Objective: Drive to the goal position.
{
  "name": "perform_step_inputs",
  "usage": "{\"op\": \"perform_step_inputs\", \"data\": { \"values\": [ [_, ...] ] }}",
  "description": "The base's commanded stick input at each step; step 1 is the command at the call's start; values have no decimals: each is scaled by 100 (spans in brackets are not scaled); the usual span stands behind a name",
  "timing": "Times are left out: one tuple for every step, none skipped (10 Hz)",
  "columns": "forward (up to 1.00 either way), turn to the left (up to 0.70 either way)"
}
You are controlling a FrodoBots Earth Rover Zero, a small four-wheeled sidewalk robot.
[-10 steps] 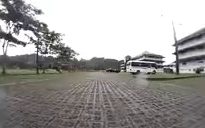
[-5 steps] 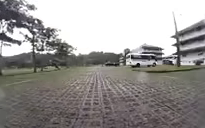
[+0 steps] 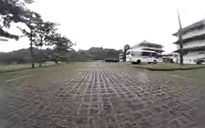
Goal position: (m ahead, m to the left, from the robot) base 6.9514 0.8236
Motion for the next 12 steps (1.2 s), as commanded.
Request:
{"op": "perform_step_inputs", "data": {
  "values": [
    [70, 0],
    [70, 0],
    [70, 0],
    [70, 0],
    [70, 0],
    [70, 0],
    [70, 0],
    [70, 0],
    [70, 1],
    [70, 20],
    [70, 35],
    [70, 16]
  ]
}}
